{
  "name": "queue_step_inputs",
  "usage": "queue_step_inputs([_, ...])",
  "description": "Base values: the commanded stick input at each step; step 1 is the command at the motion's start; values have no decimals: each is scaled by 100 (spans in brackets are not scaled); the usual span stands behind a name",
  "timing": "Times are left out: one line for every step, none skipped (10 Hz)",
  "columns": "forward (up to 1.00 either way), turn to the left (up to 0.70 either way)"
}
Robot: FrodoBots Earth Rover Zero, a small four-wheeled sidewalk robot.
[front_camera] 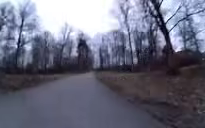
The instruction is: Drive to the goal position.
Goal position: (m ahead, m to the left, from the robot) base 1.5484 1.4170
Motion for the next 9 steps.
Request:
queue_step_inputs([85, 12])
queue_step_inputs([85, 4])
queue_step_inputs([85, 15])
queue_step_inputs([85, 26])
queue_step_inputs([85, 34])
queue_step_inputs([85, 29])
queue_step_inputs([85, 6])
queue_step_inputs([85, 0])
queue_step_inputs([85, 0])
